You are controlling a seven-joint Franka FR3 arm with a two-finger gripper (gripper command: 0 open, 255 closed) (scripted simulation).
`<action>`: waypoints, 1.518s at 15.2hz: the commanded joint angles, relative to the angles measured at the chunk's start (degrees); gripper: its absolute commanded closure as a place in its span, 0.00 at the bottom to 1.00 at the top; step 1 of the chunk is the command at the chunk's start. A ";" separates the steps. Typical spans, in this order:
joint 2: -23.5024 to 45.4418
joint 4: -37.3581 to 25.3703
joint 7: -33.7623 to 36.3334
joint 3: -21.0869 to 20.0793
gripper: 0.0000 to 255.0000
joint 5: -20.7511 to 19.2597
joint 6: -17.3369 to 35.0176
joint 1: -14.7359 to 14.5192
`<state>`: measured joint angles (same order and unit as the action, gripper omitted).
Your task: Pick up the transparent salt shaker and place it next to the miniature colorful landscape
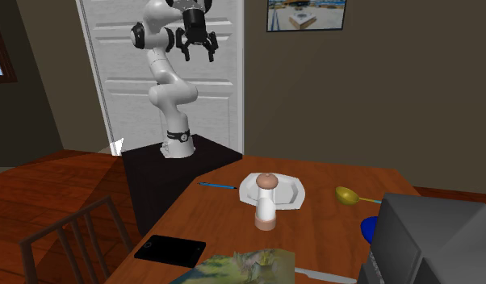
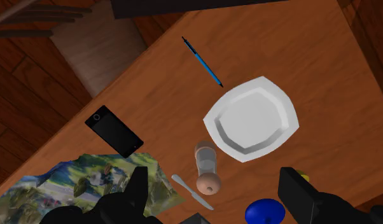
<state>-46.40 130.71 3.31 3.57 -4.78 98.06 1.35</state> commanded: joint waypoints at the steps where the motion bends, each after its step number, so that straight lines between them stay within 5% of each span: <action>1: 0.00 0.00 0.00 0.00 0.00 0.00 0.00 0.00; 12: 18.68 0.87 7.74 -4.77 0.00 -2.79 16.67 0.68; 23: 42.09 -7.89 17.45 -8.34 0.00 -9.82 27.47 2.02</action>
<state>-6.32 123.90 19.52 -4.36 -13.81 125.07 3.43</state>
